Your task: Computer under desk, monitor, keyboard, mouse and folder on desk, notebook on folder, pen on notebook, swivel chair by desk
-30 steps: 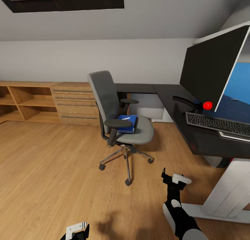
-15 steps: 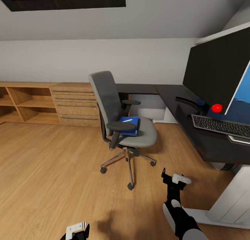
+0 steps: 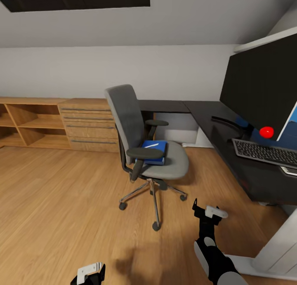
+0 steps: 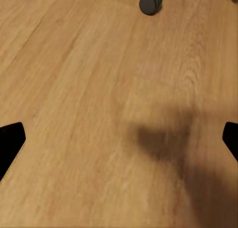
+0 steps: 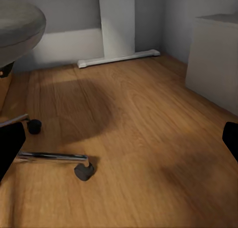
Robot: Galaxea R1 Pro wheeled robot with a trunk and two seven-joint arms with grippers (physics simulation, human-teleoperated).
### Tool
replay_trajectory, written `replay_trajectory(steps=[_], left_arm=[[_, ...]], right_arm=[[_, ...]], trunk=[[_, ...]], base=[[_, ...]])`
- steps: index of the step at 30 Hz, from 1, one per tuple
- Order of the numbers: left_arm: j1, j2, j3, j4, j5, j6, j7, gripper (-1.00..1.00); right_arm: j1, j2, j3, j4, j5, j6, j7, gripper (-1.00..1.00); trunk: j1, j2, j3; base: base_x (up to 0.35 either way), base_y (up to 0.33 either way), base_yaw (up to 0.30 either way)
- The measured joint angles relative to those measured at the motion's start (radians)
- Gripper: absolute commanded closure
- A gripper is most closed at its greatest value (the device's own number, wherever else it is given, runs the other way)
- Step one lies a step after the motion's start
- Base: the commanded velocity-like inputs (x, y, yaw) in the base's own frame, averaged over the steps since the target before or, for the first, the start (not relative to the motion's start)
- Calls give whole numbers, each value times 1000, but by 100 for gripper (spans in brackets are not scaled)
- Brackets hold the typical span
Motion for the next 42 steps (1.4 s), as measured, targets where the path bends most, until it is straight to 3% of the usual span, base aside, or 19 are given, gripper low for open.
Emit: replay_trajectory(steps=[8,10,13,15,17,25,29,35,42], left_arm=[[0,3,0,0,0,0,0,-100],[0,3,0,0,0,-1,0,-100],[0,3,0,0,0,-1,0,-100],[0,3,0,0,0,-1,1,-100],[0,3,0,0,0,-2,1,-100],[0,3,-1,1,0,-2,3,-100],[0,3,-1,1,1,-2,3,-100],[0,3,-1,1,1,-1,3,-100],[0,3,-1,1,2,0,5,-100]], right_arm=[[0,-10,0,12,2,-1,5,-100],[0,-49,-1,17,-5,2,7,-100],[0,-71,-5,18,-32,7,11,-100],[0,-93,-15,18,-109,28,48,-100],[-1,-108,-19,16,-153,72,102,-100],[-5,-159,-22,-47,-272,287,345,-100],[-12,-177,-21,-64,-333,342,381,-100],[-59,-223,-20,-71,-488,411,406,-100],[-78,-231,-19,-73,-556,430,415,-100]], trunk=[[0,0,0],[0,0,0],[0,0,0],[0,0,0],[0,0,0],[0,0,0],[0,0,0],[0,0,0],[0,0,0]], base=[[26,2,0],[3,0,0],[1,0,0],[0,0,0],[0,0,0],[0,0,0],[0,0,0],[0,0,0],[0,0,0]])
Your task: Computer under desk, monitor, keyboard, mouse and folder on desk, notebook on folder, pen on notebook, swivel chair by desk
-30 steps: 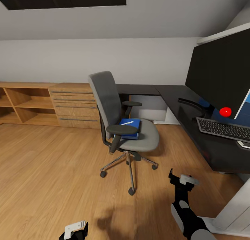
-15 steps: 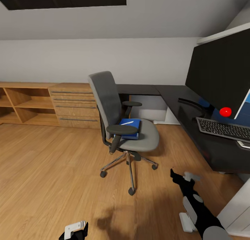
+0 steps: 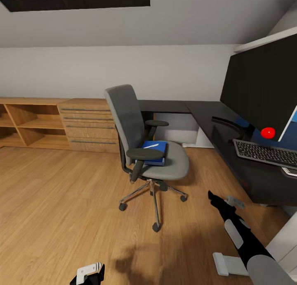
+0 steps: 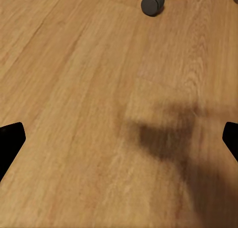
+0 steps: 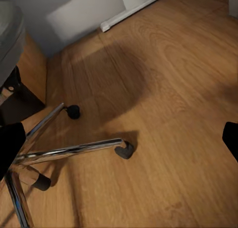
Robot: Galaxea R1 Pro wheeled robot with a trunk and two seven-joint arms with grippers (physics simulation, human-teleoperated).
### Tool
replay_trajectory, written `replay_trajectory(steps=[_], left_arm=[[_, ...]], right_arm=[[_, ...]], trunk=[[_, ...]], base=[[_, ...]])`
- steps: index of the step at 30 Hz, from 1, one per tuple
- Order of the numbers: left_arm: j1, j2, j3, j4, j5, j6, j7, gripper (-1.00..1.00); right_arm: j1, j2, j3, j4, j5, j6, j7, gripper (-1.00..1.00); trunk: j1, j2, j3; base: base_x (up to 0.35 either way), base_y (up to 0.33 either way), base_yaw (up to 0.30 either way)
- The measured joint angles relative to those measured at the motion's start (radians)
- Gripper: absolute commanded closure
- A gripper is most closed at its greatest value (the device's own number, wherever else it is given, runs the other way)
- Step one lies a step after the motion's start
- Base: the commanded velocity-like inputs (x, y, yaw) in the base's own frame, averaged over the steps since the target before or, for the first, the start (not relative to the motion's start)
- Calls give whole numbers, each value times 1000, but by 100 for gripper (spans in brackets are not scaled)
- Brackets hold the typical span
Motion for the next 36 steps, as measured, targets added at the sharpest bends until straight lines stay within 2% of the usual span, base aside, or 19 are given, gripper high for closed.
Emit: replay_trajectory(steps=[11,19,36], left_arm=[[0,-1,0,0,0,0,0,-100],[0,0,2,4,0,0,-1,-100],[0,0,0,4,0,0,-3,-100]], right_arm=[[-4,7,-2,-3,-14,-6,9,-100],[-4,21,-4,-5,-17,-63,10,-100],[-4,17,-10,-16,-20,-73,40,-100]], trunk=[[0,0,0],[0,0,0],[0,0,0]], base=[[0,0,0],[17,89,0],[211,180,0]])
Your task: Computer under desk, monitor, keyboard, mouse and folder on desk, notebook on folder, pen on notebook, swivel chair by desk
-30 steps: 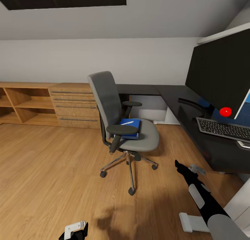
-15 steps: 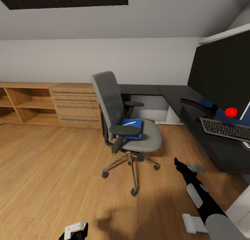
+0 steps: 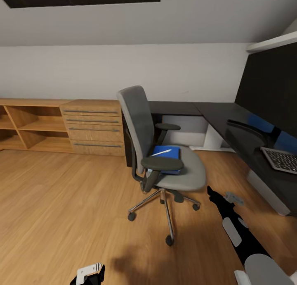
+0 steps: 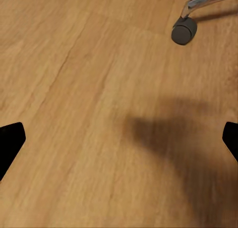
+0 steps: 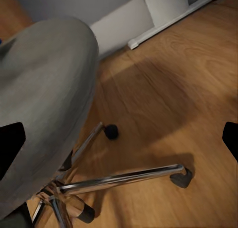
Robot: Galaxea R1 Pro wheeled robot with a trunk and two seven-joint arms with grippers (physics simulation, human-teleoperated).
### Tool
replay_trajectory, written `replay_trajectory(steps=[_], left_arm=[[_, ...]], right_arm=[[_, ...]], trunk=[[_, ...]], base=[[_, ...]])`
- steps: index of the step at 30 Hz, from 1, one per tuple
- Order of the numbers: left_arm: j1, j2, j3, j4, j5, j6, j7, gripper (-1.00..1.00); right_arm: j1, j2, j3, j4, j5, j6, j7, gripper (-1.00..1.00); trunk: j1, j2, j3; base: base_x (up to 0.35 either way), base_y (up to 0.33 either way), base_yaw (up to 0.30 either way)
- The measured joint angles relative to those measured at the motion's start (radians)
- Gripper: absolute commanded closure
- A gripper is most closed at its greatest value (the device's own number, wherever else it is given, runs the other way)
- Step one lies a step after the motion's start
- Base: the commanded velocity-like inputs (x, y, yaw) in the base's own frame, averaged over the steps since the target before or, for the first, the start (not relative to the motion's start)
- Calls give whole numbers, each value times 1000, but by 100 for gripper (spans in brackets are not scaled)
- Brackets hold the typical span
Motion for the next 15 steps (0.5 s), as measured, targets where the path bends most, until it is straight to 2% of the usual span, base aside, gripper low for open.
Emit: replay_trajectory(steps=[7,9,12,15], left_arm=[[0,0,0,0,0,0,0,-100],[0,0,0,0,0,0,0,-100],[0,-1,0,0,0,0,1,-100],[0,-1,0,0,0,0,1,-100]], right_arm=[[0,-1,-4,0,0,0,0,-100],[0,-2,-25,0,0,1,-1,-100],[0,-1,-90,0,0,3,-1,-100],[0,-1,-131,0,0,5,-1,-100]], trunk=[[0,0,0],[0,0,0],[0,0,0],[0,0,0]], base=[[247,-69,0],[104,-31,0],[47,-14,0],[30,-5,0]])
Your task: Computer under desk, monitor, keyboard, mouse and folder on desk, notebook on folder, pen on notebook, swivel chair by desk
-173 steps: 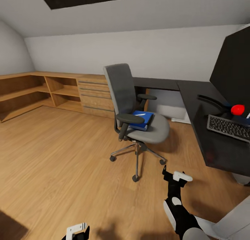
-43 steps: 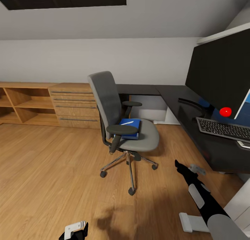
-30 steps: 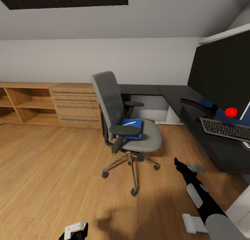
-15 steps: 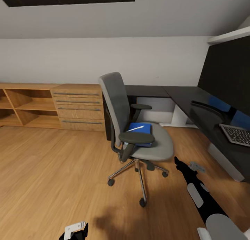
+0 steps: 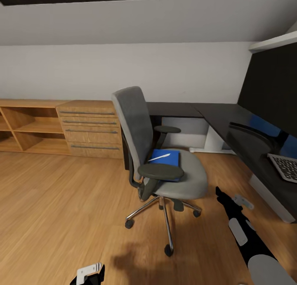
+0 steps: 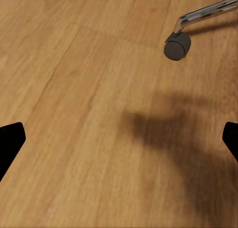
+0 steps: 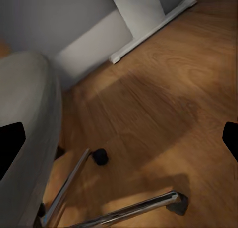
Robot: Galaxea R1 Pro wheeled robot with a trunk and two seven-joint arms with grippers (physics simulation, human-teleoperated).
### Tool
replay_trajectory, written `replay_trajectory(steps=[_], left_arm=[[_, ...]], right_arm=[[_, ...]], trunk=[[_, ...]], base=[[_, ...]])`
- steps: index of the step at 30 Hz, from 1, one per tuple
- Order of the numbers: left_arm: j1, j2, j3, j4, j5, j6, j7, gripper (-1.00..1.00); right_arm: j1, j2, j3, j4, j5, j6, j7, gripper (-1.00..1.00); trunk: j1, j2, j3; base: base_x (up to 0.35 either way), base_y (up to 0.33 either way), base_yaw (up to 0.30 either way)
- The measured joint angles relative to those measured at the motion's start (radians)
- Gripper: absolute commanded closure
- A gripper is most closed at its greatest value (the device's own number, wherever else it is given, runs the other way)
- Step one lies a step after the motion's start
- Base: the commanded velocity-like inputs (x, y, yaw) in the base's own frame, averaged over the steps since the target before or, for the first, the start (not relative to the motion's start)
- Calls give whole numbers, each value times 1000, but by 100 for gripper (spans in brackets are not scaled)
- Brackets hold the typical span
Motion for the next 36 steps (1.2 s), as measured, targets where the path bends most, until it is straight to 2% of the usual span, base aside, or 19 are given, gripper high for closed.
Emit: replay_trajectory(steps=[4,20,26,36], left_arm=[[0,1,0,0,0,0,0,-100],[0,-1,-3,0,0,0,3,-100],[0,-2,-3,0,0,-1,2,-100],[0,-2,-2,0,0,-1,3,-100]], right_arm=[[0,0,-24,0,0,4,1,-100],[0,-2,-25,0,0,8,0,-100],[0,-4,-26,0,1,49,2,-100],[0,-11,-28,0,0,90,3,-100]], trunk=[[0,0,0],[0,0,0],[0,0,0],[0,0,0]], base=[[194,-1,0],[137,25,0],[160,1,0],[18,0,0]])
